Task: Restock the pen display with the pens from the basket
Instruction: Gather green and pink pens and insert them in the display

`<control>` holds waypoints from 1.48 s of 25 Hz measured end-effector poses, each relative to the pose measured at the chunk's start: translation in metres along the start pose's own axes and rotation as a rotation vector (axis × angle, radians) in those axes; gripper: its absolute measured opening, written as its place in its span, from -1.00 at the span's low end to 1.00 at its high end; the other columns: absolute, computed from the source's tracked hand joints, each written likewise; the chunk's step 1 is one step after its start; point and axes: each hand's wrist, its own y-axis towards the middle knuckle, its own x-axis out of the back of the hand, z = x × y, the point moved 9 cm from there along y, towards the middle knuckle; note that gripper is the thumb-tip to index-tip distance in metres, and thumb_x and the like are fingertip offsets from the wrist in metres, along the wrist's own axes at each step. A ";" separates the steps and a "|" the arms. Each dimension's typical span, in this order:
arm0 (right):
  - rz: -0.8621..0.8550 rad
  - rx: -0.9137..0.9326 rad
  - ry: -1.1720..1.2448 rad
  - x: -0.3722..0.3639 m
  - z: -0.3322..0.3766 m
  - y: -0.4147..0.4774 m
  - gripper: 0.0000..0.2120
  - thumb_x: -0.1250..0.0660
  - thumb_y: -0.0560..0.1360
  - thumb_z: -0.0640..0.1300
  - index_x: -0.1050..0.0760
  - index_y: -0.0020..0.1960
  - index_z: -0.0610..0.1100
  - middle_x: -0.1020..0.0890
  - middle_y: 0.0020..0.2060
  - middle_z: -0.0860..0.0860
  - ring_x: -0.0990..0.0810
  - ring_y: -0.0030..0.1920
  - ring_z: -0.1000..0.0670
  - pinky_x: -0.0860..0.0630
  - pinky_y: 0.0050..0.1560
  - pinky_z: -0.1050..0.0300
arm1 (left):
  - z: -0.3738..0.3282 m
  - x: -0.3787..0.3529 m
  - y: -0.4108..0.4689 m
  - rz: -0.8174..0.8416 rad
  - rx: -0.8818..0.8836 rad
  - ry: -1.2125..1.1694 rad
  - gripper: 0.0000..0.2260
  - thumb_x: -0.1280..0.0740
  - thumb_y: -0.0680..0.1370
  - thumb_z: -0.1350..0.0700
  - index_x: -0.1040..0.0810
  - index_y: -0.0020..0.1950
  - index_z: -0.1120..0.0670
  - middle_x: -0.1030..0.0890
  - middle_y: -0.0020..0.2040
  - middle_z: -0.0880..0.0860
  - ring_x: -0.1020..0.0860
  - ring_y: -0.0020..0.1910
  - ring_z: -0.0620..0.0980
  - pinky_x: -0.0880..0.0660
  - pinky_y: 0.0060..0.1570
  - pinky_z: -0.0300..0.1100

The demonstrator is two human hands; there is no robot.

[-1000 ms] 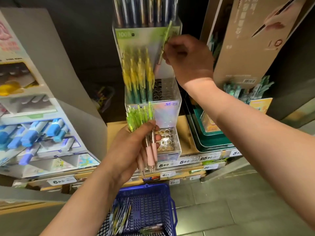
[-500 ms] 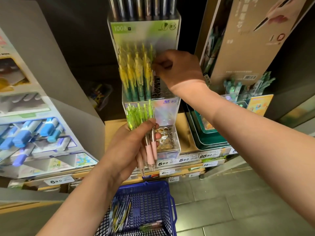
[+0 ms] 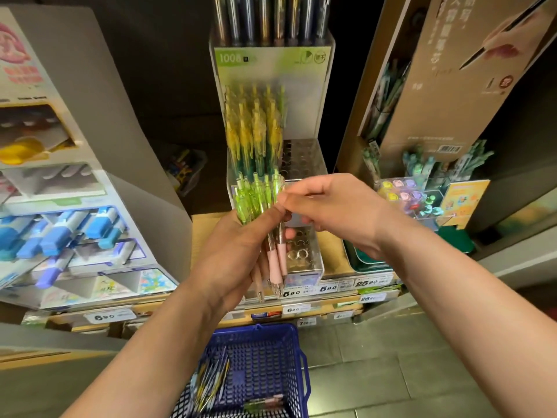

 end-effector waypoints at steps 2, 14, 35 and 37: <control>-0.032 0.015 0.041 0.002 0.000 0.002 -0.91 -0.45 0.53 -0.12 -0.73 -0.11 -0.07 -0.71 -0.28 0.18 -0.62 -0.37 0.23 -0.43 -0.34 0.50 | -0.001 -0.001 0.000 0.007 -0.006 0.014 -0.85 -0.41 0.60 -0.03 -0.72 0.03 -0.01 -0.73 -0.11 0.13 -0.66 -0.27 0.00 -0.57 -0.39 -0.15; -0.581 0.378 0.066 0.096 0.084 0.039 -0.91 -0.36 0.59 -0.19 -0.66 -0.02 -0.12 -0.72 -0.23 -0.01 -0.73 -0.15 -0.02 -0.68 -0.01 0.05 | 0.013 0.001 0.008 -0.022 0.100 -0.160 -0.84 -0.51 0.53 0.07 -0.68 0.08 0.07 -0.65 -0.24 0.12 -0.64 -0.26 0.02 -0.63 -0.21 -0.12; -0.160 -0.072 0.059 0.030 0.004 0.023 -0.79 -0.38 0.58 -0.01 -0.68 -0.10 -0.11 -0.72 -0.21 -0.05 -0.57 -0.28 0.12 -0.56 -0.14 0.16 | -0.003 -0.006 0.006 -0.023 -0.008 -0.167 -0.74 -0.39 0.61 0.02 -0.71 0.14 0.18 -0.74 0.01 0.16 -0.69 -0.21 -0.03 -0.62 -0.24 -0.19; 0.007 -0.092 0.075 0.014 -0.005 0.016 -0.86 -0.41 0.56 -0.02 -0.67 0.01 -0.06 -0.69 -0.23 0.01 -0.55 -0.23 0.15 -0.49 -0.21 0.27 | -0.006 -0.007 0.007 -0.020 -0.016 -0.153 -0.75 -0.39 0.60 -0.01 -0.73 0.10 0.14 -0.74 -0.03 0.17 -0.69 -0.22 -0.02 -0.63 -0.24 -0.18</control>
